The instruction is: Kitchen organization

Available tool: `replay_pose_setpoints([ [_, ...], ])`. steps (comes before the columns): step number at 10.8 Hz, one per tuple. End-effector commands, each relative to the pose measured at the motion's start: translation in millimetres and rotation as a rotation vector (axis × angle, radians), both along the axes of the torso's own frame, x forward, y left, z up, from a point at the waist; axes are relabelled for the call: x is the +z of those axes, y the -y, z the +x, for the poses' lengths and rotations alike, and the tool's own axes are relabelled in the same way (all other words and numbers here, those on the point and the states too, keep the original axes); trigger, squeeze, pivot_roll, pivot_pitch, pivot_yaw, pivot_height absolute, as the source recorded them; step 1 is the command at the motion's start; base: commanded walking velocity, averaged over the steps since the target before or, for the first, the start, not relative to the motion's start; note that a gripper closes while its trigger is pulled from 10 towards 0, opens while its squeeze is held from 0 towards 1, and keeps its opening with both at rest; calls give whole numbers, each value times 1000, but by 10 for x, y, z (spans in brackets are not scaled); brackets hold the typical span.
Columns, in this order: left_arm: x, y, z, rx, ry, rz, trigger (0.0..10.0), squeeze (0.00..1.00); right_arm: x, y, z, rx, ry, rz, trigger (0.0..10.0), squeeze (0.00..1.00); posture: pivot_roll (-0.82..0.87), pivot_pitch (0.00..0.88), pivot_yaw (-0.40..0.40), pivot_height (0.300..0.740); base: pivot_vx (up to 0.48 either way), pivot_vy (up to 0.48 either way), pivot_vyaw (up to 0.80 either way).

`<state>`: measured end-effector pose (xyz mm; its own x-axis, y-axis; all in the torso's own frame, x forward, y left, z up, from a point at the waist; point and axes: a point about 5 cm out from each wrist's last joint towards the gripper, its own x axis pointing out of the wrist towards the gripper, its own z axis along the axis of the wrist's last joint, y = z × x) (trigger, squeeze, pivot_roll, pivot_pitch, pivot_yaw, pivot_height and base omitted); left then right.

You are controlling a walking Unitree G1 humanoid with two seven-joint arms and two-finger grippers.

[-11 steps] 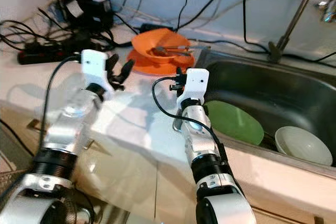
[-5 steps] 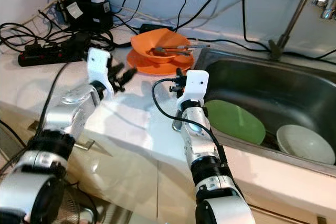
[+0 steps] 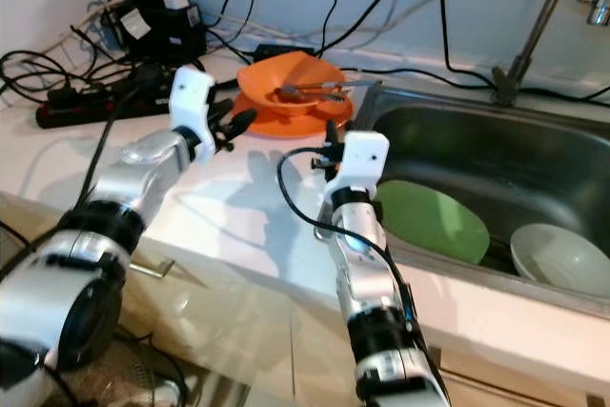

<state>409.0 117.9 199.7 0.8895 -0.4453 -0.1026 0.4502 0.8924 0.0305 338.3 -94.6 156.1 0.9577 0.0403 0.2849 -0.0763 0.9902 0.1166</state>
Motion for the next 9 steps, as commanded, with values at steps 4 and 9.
replay_pose_setpoints([
  [4, 100, 146, 50, -42, 2, 55, 10000, 0, -138, 121, -189, -64, -77, -6, 10000, 0, 37, 99, 120, 740, 0, 0, 0],
  [9, -5, 229, 27, -56, -29, 66, 10000, 0, 255, 1018, -113, -215, -99, -241, 10000, 0, -38, 107, 93, 740, 0, 0, 0],
])
